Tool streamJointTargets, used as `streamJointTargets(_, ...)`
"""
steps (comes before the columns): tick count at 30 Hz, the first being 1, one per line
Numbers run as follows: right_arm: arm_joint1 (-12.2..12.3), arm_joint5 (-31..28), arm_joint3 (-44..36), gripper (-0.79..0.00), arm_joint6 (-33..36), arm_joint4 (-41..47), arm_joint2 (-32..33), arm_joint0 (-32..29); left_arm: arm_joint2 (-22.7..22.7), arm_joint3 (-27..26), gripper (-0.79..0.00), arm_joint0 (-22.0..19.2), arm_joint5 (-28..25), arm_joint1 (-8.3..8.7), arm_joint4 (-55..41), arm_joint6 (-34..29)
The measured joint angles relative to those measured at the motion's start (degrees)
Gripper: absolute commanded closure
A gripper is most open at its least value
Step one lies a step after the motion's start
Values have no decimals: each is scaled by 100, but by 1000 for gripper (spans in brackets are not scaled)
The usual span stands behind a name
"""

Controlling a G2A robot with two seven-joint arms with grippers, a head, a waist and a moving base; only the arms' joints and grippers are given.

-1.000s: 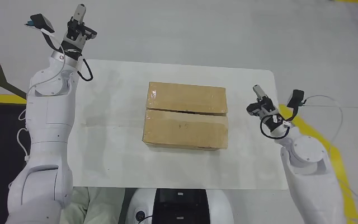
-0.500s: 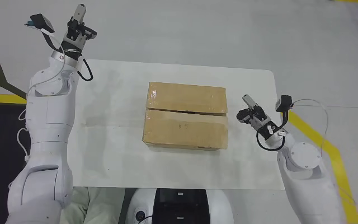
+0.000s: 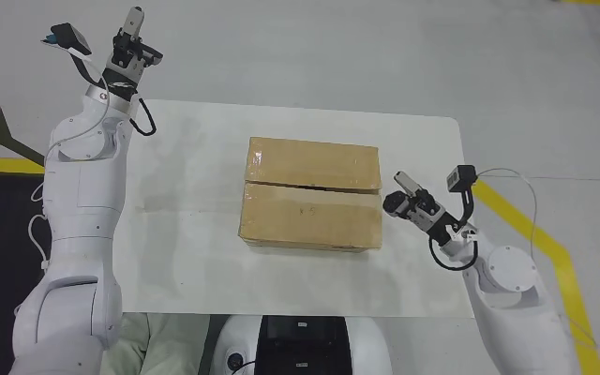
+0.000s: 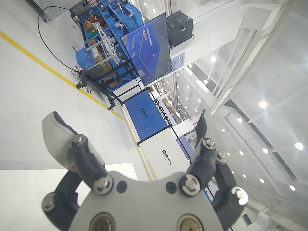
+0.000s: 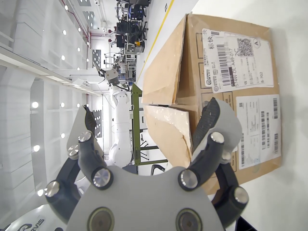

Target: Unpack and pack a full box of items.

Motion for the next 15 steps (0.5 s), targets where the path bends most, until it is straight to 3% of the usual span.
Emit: streamJointTargets(15, 34, -121, -68, -785, 360, 149, -130, -81, 0, 0, -785, 0, 0, 0, 0, 0)
